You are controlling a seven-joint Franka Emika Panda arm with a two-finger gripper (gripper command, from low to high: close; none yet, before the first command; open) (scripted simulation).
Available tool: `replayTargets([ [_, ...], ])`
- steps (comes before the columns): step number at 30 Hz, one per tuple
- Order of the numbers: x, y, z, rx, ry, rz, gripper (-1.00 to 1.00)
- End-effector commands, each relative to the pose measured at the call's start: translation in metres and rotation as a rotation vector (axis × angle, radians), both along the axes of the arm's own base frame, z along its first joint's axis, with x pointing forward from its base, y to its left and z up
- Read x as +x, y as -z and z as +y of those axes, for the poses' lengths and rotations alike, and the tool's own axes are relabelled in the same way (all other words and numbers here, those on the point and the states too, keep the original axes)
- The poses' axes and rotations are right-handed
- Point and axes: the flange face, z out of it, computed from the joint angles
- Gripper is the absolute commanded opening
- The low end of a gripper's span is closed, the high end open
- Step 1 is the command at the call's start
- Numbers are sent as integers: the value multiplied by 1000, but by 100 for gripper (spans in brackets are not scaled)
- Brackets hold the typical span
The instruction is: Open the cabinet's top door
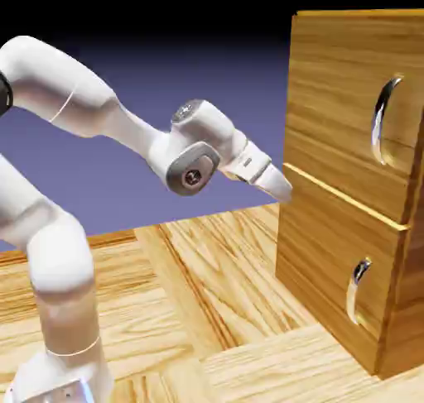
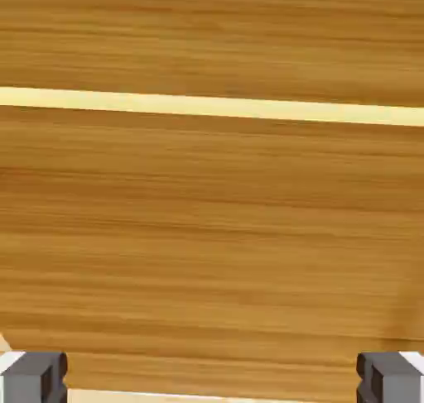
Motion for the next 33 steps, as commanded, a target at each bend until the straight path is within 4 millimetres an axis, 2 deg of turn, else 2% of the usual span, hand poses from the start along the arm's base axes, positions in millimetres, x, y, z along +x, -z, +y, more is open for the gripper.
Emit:
replayTargets([
  [1,1,-7,2,-1,-4,-17,0],
  [10,1,-65,12,-6,-32,-170,0],
  [18,-5,-106,11,-1,-48,-301,0],
  [26,-12,-134,-2,11,-55,-422,0],
  [33,-15,-148,-23,25,-56,-515,0],
])
